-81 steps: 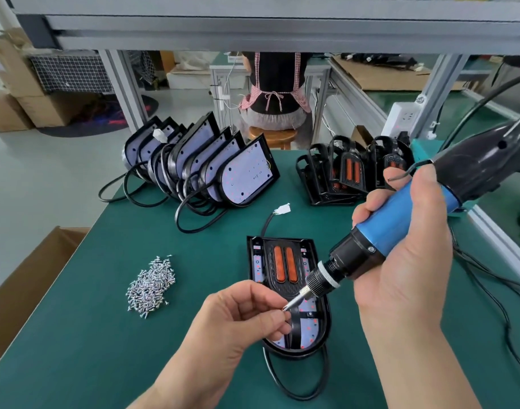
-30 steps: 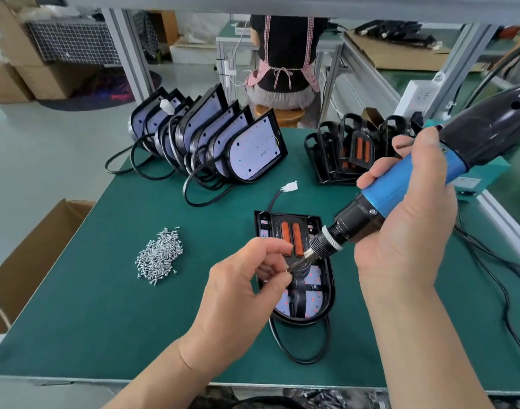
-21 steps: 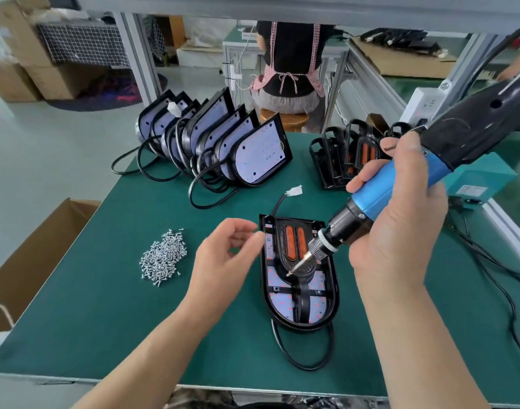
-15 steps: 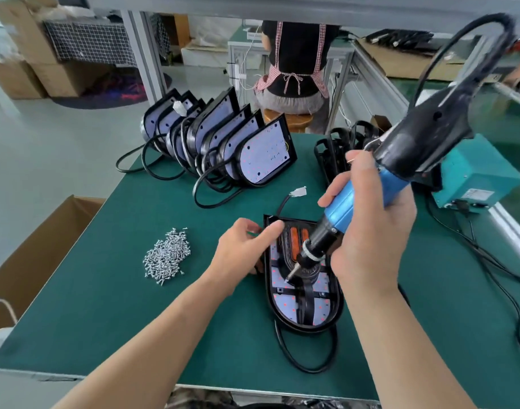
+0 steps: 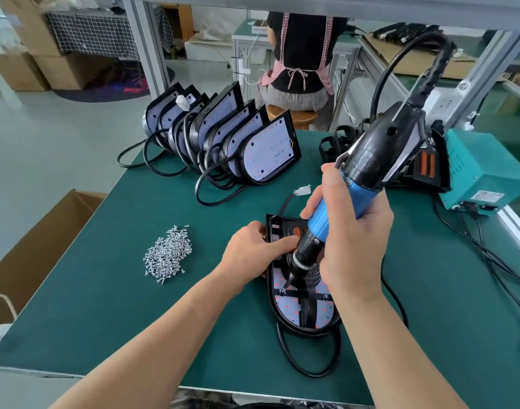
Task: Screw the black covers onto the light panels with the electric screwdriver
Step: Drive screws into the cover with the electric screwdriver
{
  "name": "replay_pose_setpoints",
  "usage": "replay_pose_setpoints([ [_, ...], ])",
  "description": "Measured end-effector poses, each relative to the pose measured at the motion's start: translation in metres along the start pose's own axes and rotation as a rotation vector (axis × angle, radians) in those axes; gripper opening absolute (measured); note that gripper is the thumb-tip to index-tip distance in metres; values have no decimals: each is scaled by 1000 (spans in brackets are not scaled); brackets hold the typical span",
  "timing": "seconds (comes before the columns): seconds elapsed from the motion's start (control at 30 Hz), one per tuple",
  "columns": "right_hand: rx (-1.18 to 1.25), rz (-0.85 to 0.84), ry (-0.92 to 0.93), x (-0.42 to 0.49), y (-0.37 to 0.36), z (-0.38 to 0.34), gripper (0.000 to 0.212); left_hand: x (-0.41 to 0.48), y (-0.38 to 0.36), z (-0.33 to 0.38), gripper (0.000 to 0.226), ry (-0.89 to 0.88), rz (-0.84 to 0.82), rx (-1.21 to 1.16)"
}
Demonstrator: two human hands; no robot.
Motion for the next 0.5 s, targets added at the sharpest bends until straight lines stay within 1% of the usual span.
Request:
replay_pose_setpoints([
  [0.1,-19,-35,11,0,-4,-1,25,0,1,3,64,-10,9,7],
  [0.23,-37,-104,28,-5,-15,-4,19,-1,0,6,58,-30,3,24],
  [0.37,-59,-127,28,-7,-18,-2,33,-1,0,5,61,-39,12,7],
  [0.47,-92,-165,34,-6,-19,-2,23,0,-1,3,48,-21,29,23],
  [0.5,-97,-178,35,-6,-19,-2,20,1,-2,2,48,-14,33,29],
])
Point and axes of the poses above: each hand's wrist, its own x-axis towards the middle knuckle, its own y-axis out of the back of the hand, z = x × y, the point moved 7 cm from there along x, towards the middle knuckle, and after that the axes turned 8 degrees about -y, right-handed, at the moved point
